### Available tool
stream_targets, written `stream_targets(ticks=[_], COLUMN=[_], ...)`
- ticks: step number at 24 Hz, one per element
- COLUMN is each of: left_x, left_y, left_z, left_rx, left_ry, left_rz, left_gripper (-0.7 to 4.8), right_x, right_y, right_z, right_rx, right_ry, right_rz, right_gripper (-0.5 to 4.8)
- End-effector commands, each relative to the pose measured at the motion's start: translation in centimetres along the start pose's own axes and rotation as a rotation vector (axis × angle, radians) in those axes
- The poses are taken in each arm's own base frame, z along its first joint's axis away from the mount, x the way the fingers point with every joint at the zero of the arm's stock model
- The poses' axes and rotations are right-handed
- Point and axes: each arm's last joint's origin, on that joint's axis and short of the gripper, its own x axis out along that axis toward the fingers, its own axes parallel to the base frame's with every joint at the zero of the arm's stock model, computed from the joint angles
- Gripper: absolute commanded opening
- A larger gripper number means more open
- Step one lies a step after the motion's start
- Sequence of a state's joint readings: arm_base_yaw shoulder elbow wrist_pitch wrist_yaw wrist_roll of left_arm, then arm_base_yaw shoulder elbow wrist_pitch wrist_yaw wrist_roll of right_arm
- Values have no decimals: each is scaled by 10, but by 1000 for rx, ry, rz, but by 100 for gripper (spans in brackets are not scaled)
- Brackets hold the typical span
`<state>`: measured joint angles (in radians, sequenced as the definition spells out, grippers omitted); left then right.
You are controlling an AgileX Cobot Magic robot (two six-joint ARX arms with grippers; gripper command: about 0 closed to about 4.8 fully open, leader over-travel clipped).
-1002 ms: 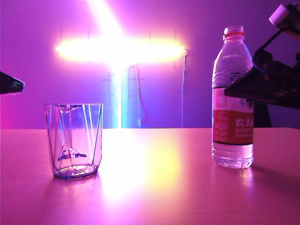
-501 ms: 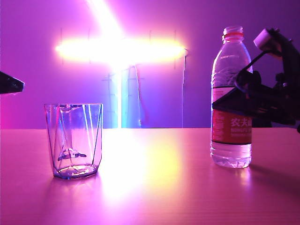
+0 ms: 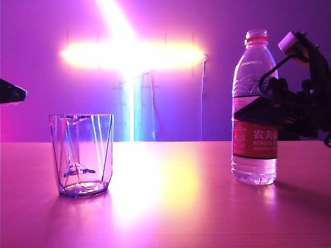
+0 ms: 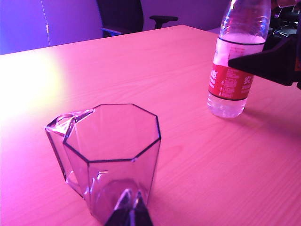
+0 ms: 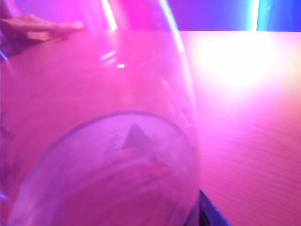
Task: Pick up the mineral water bottle on the table and pour water into the mug until it's half full.
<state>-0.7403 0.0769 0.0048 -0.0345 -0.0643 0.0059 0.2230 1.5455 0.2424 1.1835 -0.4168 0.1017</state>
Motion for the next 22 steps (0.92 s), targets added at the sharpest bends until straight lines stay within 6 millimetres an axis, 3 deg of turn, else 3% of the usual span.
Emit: stream_targets(ticks=[1,6,9,14,17,22], left_x=[0,0,0,0,0,0], left_y=[0,0,0,0,0,1], left_z=[3,3,3,3,3,3], left_rx=[-4,-3,-4,-4,-4,-4], left_ry=[-16,-16,-16,-16,-16,-16], left_rz=[1,1,1,2,3,7], left_gripper=[-2,-2,-2,-2,-2,-2], right_x=[1,2,3,3,4,8], right_y=[1,0,0,1,1,1], right_z=[3,6,9,13,15,31], right_rx=[-3,-10,-16,-15,-23,-45], right_ry=[-23,-38,-53,-89,-108,-153], right_rz=[12,12,16,21,23,36], right_gripper=[304,299,228,227,197,197])
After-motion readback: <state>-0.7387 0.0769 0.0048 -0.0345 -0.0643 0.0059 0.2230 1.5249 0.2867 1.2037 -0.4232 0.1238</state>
